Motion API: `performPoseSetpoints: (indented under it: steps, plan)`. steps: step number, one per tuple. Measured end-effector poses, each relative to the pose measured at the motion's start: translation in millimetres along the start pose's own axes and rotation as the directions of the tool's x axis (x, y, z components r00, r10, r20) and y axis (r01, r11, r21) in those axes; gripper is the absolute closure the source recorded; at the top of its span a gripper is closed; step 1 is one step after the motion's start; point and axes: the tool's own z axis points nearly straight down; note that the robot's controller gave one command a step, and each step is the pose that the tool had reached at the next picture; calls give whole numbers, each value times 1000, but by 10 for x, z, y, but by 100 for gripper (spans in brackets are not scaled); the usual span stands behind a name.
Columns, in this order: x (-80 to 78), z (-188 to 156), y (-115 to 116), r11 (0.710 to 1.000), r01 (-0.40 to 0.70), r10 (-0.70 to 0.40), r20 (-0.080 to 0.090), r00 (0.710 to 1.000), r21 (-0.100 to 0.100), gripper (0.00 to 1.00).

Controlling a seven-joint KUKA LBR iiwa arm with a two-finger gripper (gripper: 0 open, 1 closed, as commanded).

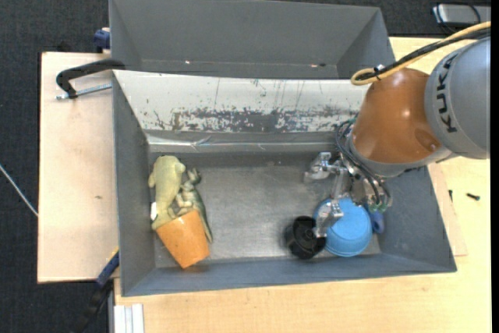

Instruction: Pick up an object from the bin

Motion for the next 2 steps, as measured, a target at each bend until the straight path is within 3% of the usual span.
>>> performPoseSetpoints:
  steps: [1,2]
  plan:
    - [30,-12,5,1000,3,-4,-17,1000,-2,100]
    - [-15,-12,0,1000,0,0,5,1000,0,0]
